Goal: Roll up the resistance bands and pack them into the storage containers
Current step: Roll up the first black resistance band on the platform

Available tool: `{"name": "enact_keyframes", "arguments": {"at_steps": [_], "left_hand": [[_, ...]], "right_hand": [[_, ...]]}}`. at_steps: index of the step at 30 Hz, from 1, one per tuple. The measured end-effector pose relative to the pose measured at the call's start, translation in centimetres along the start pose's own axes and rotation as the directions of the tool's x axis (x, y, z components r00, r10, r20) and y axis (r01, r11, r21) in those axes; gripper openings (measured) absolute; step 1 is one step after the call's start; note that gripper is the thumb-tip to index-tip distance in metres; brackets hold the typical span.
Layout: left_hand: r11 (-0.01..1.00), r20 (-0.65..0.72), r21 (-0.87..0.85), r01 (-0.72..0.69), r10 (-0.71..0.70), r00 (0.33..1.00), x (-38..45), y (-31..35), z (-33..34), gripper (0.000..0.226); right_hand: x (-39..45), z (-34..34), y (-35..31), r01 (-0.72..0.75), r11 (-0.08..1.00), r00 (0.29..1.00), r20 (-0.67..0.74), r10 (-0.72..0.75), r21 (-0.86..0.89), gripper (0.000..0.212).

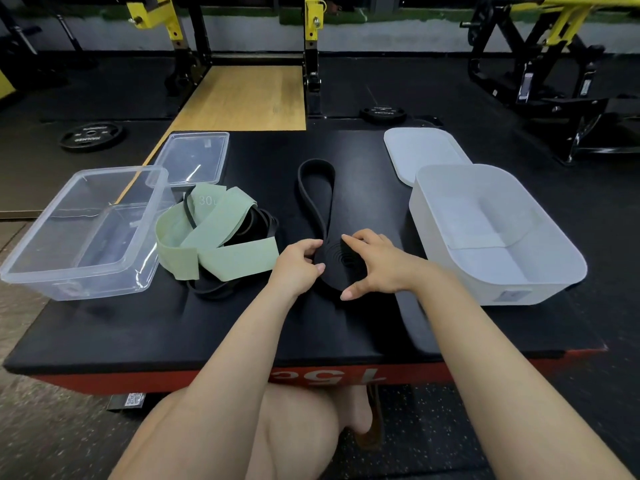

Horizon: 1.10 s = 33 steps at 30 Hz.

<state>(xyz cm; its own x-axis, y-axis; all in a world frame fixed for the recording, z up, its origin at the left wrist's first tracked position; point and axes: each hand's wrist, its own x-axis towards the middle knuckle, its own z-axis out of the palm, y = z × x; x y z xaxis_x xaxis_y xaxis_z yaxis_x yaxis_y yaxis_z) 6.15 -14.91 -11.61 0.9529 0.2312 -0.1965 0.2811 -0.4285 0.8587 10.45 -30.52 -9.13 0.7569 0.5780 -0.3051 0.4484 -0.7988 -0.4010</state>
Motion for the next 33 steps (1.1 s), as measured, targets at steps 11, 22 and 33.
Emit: {"name": "enact_keyframes", "arguments": {"at_steps": [11, 22, 33], "left_hand": [[1.000, -0.009, 0.018, -0.011, 0.011, 1.000, 0.1, 0.0, 0.2, 0.048], [0.999, 0.010, 0.036, -0.036, 0.036, 0.999, -0.3, 0.1, 0.2, 0.048], [1.000, -0.004, 0.000, 0.024, -0.024, 1.000, -0.8, 0.1, -0.4, 0.053]], "right_hand": [[-2.3, 2.2, -2.7, -0.296, 0.955, 0.909, -0.301, 0.289, 0.023, 0.090], [-1.3, 5.1, -3.6, -0.329, 0.944, 0.810, -0.518, 0.274, -0.016, 0.107], [-1.6, 2.5, -1.2, -0.106, 0.993, 0.954, -0.287, 0.088, -0.048, 0.106]]}}
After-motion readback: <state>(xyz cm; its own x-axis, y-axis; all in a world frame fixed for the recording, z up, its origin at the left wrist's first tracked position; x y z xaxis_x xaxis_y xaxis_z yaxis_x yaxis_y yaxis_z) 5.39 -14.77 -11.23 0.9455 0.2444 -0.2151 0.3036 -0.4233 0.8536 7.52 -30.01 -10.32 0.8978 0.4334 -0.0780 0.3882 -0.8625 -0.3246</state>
